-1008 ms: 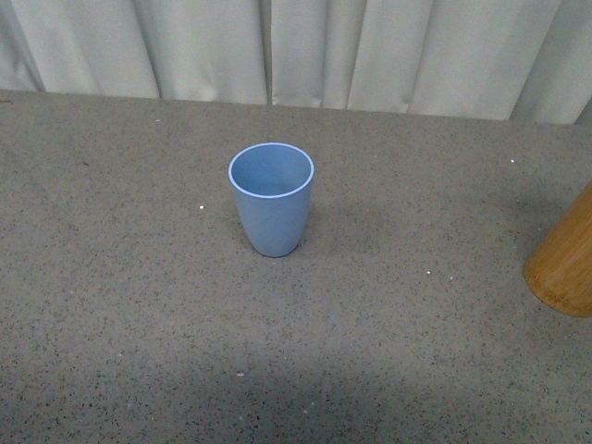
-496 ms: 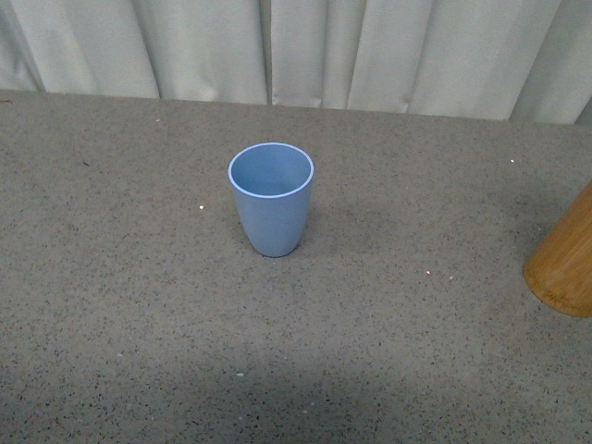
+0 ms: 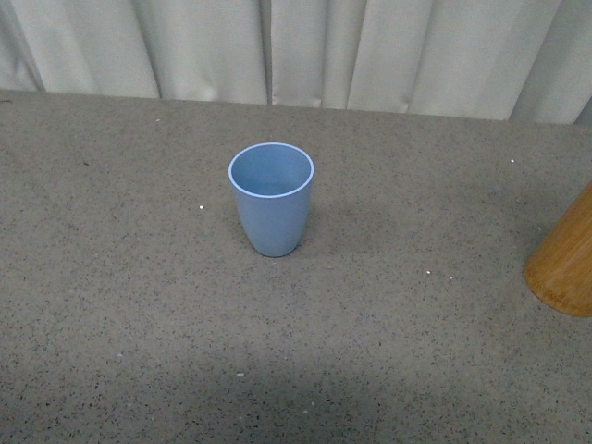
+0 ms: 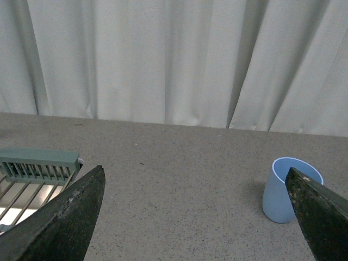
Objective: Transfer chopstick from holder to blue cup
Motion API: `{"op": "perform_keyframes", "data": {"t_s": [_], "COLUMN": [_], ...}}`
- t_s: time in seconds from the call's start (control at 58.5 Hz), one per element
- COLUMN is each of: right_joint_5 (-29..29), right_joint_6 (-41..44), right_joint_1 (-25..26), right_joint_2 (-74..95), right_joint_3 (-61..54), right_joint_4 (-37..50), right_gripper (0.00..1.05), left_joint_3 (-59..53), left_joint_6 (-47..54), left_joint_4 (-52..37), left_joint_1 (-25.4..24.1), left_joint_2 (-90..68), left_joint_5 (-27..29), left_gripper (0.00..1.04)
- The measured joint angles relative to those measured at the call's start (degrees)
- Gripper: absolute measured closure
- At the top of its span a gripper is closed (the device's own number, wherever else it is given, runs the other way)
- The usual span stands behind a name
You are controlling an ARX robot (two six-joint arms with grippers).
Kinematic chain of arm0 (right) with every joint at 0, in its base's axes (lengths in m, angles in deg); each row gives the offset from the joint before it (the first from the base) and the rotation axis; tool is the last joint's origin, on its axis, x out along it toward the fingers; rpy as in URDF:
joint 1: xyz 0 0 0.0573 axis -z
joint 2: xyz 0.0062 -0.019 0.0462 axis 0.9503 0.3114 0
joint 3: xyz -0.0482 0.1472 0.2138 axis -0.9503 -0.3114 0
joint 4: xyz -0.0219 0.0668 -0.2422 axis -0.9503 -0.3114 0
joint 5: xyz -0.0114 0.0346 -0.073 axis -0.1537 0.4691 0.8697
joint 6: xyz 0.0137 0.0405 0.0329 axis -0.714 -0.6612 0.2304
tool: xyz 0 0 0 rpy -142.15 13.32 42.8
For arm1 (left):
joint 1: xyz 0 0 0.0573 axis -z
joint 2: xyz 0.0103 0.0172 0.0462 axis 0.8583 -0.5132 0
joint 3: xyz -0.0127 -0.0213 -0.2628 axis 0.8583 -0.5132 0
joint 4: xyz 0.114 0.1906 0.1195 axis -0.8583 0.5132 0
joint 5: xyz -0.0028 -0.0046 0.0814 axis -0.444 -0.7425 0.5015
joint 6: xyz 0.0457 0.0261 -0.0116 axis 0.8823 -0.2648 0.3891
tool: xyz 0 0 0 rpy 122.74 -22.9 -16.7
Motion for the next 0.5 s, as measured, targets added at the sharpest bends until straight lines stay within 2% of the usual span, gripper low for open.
{"op": "perform_keyframes", "data": {"t_s": [0.308, 0.496], "right_joint_5": [4.2, 5.4], "right_joint_6": [-3.8, -4.9], "right_joint_1": [-13.9, -19.6], "right_joint_2": [4.5, 7.4], "right_joint_3": [2.7, 4.7], "right_joint_4": [1.5, 2.7], "right_gripper": [1.04, 1.04], "left_joint_3": [0.0, 0.0], "left_joint_6": [0.0, 0.0], "left_joint_4": [0.0, 0.0], "left_joint_1": [0.0, 0.0], "left_joint_2": [0.0, 0.0], "left_joint_5": [0.0, 0.0], "left_gripper": [0.07, 0.07]}}
